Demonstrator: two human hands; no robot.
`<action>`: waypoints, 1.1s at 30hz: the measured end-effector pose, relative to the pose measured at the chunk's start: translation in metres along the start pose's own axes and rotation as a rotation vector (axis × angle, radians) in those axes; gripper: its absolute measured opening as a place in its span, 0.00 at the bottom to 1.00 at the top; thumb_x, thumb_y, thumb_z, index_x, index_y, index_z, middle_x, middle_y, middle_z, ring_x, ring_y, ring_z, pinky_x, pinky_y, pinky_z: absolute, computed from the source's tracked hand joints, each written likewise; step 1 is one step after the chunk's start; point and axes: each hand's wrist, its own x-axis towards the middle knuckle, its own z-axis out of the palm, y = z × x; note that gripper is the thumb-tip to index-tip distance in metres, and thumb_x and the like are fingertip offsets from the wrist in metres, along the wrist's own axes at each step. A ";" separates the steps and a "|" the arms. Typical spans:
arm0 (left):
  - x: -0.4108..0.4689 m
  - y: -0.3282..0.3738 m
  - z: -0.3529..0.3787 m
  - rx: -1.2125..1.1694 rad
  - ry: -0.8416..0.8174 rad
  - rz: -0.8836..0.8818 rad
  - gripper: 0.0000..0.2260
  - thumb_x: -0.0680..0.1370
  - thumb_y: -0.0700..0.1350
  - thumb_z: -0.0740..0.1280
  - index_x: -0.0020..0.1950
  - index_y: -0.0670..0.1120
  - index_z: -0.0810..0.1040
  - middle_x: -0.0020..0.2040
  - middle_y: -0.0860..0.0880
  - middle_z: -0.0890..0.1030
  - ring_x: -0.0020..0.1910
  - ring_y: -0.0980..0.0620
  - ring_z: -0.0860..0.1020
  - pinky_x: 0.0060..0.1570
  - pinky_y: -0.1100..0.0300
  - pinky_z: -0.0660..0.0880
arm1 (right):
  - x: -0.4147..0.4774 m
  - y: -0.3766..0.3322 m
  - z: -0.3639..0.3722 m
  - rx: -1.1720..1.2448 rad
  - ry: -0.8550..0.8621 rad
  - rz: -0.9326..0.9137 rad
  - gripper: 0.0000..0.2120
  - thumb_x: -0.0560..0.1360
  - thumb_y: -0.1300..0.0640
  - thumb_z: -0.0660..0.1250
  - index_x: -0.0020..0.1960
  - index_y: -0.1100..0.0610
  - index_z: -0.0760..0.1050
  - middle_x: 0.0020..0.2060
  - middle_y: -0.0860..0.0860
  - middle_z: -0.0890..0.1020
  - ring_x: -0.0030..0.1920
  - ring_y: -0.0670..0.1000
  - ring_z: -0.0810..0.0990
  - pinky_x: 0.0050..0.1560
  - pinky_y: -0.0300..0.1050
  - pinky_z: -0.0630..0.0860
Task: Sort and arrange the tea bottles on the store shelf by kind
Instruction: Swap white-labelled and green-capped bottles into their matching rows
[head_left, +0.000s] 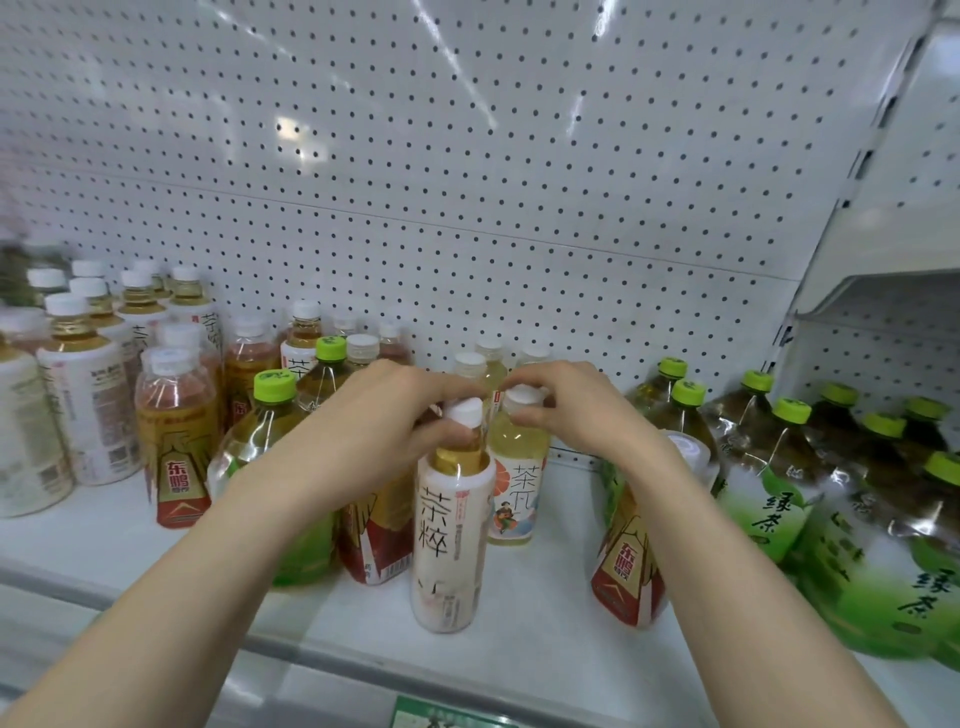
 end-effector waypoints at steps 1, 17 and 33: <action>-0.005 0.000 -0.002 -0.001 0.011 -0.017 0.18 0.74 0.51 0.72 0.64 0.60 0.78 0.44 0.58 0.84 0.41 0.68 0.79 0.42 0.73 0.73 | 0.002 -0.004 0.003 0.017 -0.003 -0.020 0.17 0.75 0.50 0.72 0.64 0.45 0.78 0.60 0.46 0.81 0.54 0.48 0.76 0.60 0.48 0.72; -0.016 -0.011 0.024 -0.099 0.257 -0.061 0.16 0.75 0.50 0.70 0.63 0.53 0.79 0.49 0.53 0.85 0.48 0.55 0.82 0.51 0.51 0.78 | 0.035 0.007 0.014 -0.083 0.228 0.134 0.23 0.80 0.50 0.64 0.74 0.48 0.68 0.65 0.55 0.77 0.64 0.59 0.75 0.63 0.55 0.71; -0.020 -0.012 0.038 -0.113 0.286 -0.063 0.21 0.79 0.51 0.66 0.72 0.53 0.71 0.55 0.52 0.84 0.47 0.54 0.81 0.52 0.51 0.79 | 0.000 -0.002 0.018 0.097 0.306 0.150 0.24 0.81 0.50 0.63 0.76 0.51 0.64 0.63 0.56 0.78 0.64 0.58 0.75 0.64 0.53 0.70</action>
